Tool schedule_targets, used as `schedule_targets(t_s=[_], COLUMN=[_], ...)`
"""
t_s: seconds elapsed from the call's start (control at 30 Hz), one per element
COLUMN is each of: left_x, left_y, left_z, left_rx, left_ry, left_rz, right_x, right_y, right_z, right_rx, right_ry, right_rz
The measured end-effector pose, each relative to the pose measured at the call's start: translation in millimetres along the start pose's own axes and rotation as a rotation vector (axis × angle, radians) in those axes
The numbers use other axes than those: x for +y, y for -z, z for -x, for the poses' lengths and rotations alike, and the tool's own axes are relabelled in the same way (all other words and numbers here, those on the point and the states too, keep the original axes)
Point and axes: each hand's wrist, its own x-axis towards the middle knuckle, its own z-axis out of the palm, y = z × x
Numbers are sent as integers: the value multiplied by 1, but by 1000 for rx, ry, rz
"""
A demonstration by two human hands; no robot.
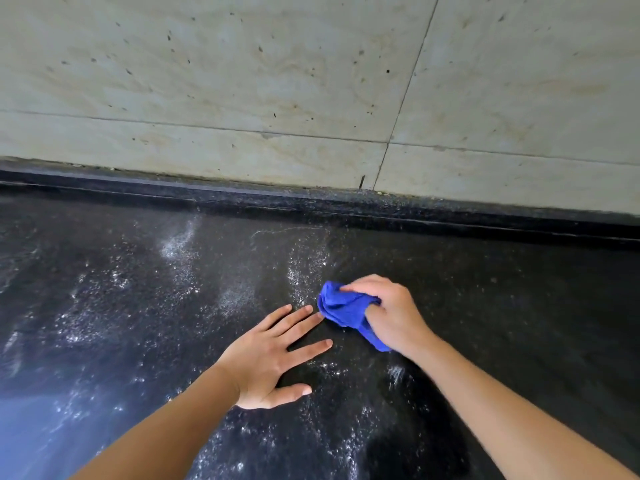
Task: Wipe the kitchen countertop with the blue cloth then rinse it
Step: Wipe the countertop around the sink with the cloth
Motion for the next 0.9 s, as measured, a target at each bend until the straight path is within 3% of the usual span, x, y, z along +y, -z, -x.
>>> schedule_targets(t_s=[0.07, 0.13, 0.23, 0.3, 0.4, 0.47, 0.57, 0.63, 0.77, 0.83, 0.9], left_x=[0, -2, -2, -3, -3, -3, -3, -3, -4, -4, -4], left_y=[-1, -3, -5, -5, -5, -5, -6, -7, -9, -9, -9], left_z=[0, 0, 1, 1, 0, 1, 1, 2, 3, 3, 5], left_rx=[10, 35, 36, 42, 54, 59, 83, 96, 94, 91, 85], left_ry=[1, 0, -3, -8, -21, -28, -35, -36, -38, -33, -24], left_rz=[-2, -10, 10, 16, 2, 11, 20, 13, 21, 18, 26], right_x=[6, 25, 28, 15, -1, -15, -23, -8, 45, 47, 30], right_y=[33, 65, 57, 26, -16, -21, 17, 57, 69, 28, -15], right_z=[-13, -39, -68, -70, -59, -51, -31, -10, 31, 49, 74], right_rx=[176, 460, 499, 469, 298, 93, -147, 5, 415, 494, 466], right_ry=[-210, -379, -627, -556, -190, -38, -187, -294, -484, -362, -206], right_rz=[-172, 15, 381, 535, 567, 369, -104, -186, 117, 281, 357])
